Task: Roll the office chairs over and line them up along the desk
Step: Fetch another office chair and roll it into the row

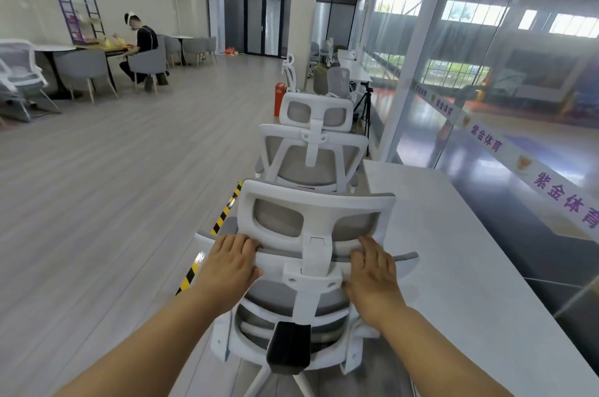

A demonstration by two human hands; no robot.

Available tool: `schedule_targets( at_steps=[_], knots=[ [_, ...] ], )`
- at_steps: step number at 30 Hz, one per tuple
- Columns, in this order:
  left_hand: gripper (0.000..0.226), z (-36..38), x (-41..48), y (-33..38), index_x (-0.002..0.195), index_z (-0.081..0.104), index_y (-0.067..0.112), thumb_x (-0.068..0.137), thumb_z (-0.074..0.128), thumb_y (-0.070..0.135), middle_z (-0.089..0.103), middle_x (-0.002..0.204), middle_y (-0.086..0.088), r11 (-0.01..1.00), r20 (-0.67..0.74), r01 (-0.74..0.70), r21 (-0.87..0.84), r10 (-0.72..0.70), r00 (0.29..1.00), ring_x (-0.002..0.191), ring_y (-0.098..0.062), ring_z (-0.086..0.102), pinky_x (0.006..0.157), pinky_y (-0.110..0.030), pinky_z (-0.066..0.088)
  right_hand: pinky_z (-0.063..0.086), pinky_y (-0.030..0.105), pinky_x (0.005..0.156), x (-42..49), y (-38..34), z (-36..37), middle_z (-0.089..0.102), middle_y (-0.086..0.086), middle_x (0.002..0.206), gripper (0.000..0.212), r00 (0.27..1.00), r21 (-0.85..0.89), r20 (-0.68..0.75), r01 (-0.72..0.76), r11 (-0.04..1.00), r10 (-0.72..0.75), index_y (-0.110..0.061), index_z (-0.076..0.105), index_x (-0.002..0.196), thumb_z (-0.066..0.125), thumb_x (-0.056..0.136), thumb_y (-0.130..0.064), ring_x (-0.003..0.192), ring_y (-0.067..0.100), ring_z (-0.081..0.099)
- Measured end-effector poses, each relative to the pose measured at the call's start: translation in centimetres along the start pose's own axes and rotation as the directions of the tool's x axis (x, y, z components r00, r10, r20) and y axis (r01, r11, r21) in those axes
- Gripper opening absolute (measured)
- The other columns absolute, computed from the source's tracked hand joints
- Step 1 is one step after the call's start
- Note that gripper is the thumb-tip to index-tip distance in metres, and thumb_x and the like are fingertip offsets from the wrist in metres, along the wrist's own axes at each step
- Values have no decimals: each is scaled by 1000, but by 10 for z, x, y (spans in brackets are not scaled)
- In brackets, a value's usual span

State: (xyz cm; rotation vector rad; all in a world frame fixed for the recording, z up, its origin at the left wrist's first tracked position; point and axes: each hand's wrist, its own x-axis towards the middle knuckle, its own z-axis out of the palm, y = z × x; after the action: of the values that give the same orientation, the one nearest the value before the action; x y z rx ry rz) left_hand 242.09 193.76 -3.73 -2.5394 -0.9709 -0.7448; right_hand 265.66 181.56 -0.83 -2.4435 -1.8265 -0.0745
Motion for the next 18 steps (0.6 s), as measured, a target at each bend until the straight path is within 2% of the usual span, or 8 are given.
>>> schedule_targets(
  at_steps=[3,6,10,18],
  knots=[
    [34,3,-3,-2,88,61,17,68,76,40,58,80,1,999,-14,-18,32,18,1000,71,-18,57,75,-35,50,-1,39,117,2,1,3,-5,5,156,49,1000,1,-13,10,1000,-10,-16,25,137,44,95,-32,143,29,-4],
    [30,4,-9,1,90,59,18,80,51,45,58,82,2,999,-23,-12,32,12,1000,74,-18,57,82,-32,43,-1,40,116,2,3,5,-3,5,156,49,999,-17,-28,30,999,-30,-16,26,136,46,95,-32,144,27,-4],
    [38,1,-6,7,88,61,15,65,78,40,58,80,0,1000,38,4,-7,-3,999,72,-20,57,73,-35,51,3,40,117,3,11,8,0,7,156,52,999,-7,-37,26,1000,-26,-17,28,137,50,93,-32,144,28,-1],
    [41,-1,4,9,89,59,19,61,81,40,59,83,2,998,100,31,-60,-24,995,74,-18,57,76,-37,51,8,37,117,7,17,9,-2,1,156,53,999,42,-37,-17,999,18,-21,25,137,49,93,-37,143,27,2]
  ],
)
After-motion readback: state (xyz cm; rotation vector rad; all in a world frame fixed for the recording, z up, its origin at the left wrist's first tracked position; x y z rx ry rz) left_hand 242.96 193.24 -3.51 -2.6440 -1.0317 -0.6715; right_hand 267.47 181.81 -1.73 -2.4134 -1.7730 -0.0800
